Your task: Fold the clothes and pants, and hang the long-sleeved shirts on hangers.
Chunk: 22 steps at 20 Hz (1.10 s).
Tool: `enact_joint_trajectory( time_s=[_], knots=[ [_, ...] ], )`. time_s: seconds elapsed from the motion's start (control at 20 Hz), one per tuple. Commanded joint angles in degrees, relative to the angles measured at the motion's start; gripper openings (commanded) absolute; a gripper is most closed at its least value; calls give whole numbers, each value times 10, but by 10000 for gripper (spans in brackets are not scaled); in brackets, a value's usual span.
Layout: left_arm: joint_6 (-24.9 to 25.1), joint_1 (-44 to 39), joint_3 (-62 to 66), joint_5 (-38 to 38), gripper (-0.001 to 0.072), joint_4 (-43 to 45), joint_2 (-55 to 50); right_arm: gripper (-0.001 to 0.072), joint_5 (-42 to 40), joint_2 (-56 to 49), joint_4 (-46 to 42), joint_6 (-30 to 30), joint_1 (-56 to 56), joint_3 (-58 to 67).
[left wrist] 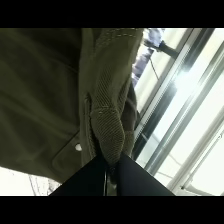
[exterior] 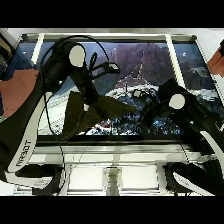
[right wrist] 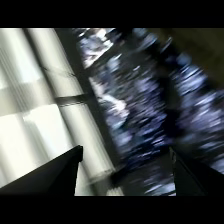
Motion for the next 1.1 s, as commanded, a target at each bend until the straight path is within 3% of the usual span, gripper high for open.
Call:
enact_joint_trajectory(
  time_s=[0.0,0.5,0.65,0.75,0.8,0.9,1.05],
  knots=[
    [-2,0,0,-3,33,5,26,618,-147,-32,-24,-102,21,-10],
    [-2,-1,0,-2,34,4,57,598,-284,-181,41,-188,32,-7],
    [-2,0,0,-2,34,4,57,440,-325,-195,63,-188,38,-7],
    [-2,0,0,-2,34,11,57,136,-301,-196,78,-177,40,-7],
    [-2,0,0,-2,34,30,57,22,-281,-195,82,-163,40,-6],
    [5,5,0,3,34,89,57,22,-253,-179,68,-94,32,4],
    [4,54,1,72,34,127,57,21,-221,-115,44,-26,-10,57]
  ],
)
